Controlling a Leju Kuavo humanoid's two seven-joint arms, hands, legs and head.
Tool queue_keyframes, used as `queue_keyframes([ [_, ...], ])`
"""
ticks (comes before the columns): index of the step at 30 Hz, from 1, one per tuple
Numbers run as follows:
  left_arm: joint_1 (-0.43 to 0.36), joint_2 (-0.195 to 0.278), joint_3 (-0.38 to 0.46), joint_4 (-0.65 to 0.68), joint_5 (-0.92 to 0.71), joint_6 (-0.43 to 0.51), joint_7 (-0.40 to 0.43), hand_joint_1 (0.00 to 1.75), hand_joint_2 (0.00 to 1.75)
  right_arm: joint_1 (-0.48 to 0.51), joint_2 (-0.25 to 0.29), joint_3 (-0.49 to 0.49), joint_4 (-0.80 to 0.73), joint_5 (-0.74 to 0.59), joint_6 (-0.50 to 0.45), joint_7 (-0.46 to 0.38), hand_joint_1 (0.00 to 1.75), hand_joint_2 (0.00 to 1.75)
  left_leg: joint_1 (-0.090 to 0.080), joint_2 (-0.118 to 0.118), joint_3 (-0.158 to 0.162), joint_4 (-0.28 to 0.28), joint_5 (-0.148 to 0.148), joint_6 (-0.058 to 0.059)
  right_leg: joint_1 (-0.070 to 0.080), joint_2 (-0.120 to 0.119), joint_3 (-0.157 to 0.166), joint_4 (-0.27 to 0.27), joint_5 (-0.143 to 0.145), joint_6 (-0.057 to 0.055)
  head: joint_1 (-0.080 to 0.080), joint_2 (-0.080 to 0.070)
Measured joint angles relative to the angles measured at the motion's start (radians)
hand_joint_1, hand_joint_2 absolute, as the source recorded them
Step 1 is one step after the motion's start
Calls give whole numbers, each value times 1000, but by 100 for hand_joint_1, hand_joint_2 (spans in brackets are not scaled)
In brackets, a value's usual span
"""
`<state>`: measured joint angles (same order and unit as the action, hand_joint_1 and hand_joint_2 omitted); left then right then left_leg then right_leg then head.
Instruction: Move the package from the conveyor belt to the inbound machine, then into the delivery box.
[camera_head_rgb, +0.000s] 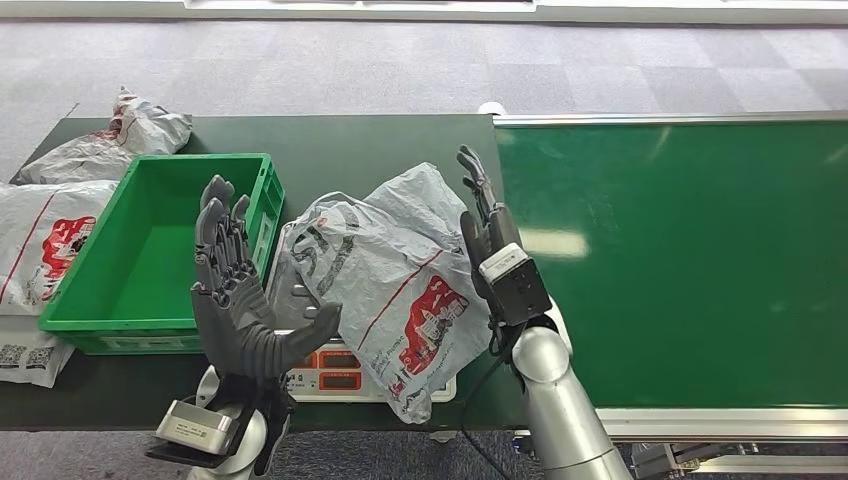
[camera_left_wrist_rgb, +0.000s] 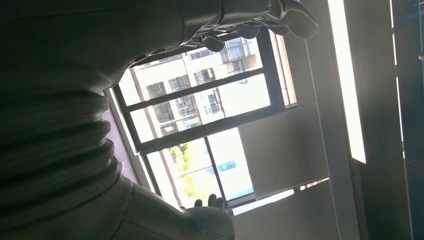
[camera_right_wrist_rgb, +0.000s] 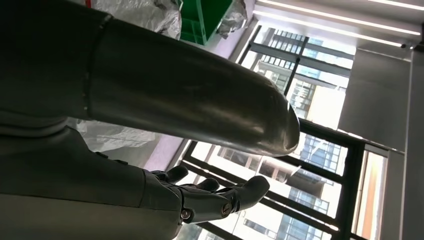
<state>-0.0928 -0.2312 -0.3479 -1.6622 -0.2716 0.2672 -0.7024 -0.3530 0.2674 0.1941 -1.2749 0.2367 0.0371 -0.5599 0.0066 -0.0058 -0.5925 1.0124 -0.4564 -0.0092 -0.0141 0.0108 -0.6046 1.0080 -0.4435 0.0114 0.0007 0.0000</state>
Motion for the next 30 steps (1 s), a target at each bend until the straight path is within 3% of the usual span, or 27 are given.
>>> queue_keyframes([
  [1, 1, 0, 0, -1, -1, 4, 0, 0, 175, 0, 0, 0, -4, 1, -4, -5, 0, 0, 0, 0, 0, 0, 0, 0, 0, 0, 0, 0, 0, 0, 0, 0],
  [3, 4, 0, 0, -1, -5, 12, 0, 0, 175, 5, 2, -3, -24, 19, -55, -38, 0, 87, 0, 0, 0, 0, 0, 0, 0, 0, 0, 0, 0, 0, 0, 0],
  [5, 8, 0, 2, 0, -13, 21, 3, 0, 175, 22, 8, -5, -79, 72, -195, -89, 0, 175, 0, -1, 0, 0, 0, 0, 0, 0, 0, 0, 0, 0, 0, 0],
  [9, 14, 0, 15, 19, -36, 40, 32, 0, 175, 92, 14, 32, -301, 230, -604, -138, 0, 175, 0, -2, -1, 0, -1, 0, 0, -1, 0, 0, -1, 0, 0, 0],
  [11, 13, 0, 24, 39, -47, 46, 42, 0, 175, 125, 13, 68, -408, 282, -703, -141, 0, 175, 0, -1, 0, 0, -2, -1, 0, 0, 0, 0, -1, 0, 0, 0],
  [17, 12, 0, 32, 74, -55, 56, 49, 0, 175, 169, 12, 116, -558, 312, -732, -139, 0, 175, 0, 0, 0, 0, -2, -1, 0, -1, 0, 0, -2, 0, 0, 0],
  [21, -5, -2, 42, 116, -117, 70, 101, 0, 175, 182, 28, 120, -672, 417, -732, -140, 0, 175, 0, -1, 0, 0, -1, 0, 0, -1, 0, 0, -1, 0, 0, 0],
  [30, -146, -4, 46, 335, -320, 12, 196, 0, 175, 186, 43, 128, -818, 480, -734, -137, 0, 175, 0, -1, 1, 0, -1, 0, -1, -2, 1, 0, -1, 1, 0, 0],
])
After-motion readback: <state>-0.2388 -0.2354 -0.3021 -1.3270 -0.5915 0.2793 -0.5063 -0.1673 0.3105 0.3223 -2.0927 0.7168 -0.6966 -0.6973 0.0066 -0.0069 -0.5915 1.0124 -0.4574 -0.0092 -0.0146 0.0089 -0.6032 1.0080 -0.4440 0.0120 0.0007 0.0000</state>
